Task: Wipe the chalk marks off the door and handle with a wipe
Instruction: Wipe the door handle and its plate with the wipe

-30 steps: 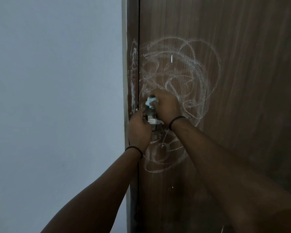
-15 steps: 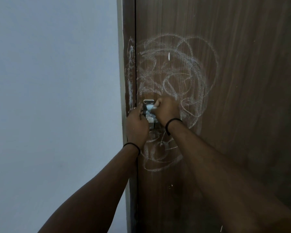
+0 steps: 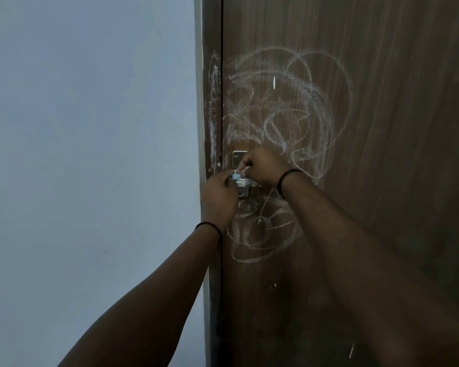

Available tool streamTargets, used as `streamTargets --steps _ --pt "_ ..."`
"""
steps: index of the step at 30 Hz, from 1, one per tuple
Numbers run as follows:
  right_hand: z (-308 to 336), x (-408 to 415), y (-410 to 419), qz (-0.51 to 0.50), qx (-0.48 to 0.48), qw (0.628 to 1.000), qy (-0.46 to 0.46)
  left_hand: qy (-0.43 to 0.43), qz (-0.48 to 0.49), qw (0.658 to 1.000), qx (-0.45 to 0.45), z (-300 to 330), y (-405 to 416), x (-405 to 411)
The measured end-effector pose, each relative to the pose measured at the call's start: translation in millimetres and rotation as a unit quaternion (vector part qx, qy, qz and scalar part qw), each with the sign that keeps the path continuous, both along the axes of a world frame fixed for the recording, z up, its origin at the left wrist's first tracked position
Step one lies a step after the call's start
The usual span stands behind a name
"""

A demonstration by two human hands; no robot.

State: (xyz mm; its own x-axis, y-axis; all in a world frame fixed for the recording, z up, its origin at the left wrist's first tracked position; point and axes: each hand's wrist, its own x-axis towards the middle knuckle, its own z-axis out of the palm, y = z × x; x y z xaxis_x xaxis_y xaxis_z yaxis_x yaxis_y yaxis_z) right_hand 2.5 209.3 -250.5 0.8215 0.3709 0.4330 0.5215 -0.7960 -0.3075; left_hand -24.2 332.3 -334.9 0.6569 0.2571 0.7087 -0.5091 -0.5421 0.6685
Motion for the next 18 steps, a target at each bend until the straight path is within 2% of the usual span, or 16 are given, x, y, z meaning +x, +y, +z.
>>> streamTargets --steps 2,4,8,12,14,18 --pt "7.7 -5.7 -5.2 0.011 -0.005 1.0 0.014 -0.005 0.004 1.0 0.001 2.9 -0.8 -1.2" --pt "7.1 -9.9 -0.6 -0.005 -0.003 1.0 -0.02 -0.004 0.008 1.0 -0.007 4.9 -1.8 -2.6" --pt "-5.7 -17.2 11.9 -0.008 -0.09 0.992 -0.089 0.011 0.035 0.999 -0.04 4.5 -0.2 -5.0" --pt "5.2 -10.1 -7.1 -0.03 -0.039 0.998 -0.025 0.022 0.036 0.998 -0.037 7.1 0.0 -8.0" --pt "5.0 -9.8 -3.4 -0.052 -0.063 0.995 -0.05 0.029 0.036 0.998 -0.037 9.6 -1.8 -9.4" --pt "-13.1 -15.5 9.6 -0.006 -0.048 0.997 -0.065 0.021 0.042 0.998 -0.043 8.9 -3.1 -12.1"
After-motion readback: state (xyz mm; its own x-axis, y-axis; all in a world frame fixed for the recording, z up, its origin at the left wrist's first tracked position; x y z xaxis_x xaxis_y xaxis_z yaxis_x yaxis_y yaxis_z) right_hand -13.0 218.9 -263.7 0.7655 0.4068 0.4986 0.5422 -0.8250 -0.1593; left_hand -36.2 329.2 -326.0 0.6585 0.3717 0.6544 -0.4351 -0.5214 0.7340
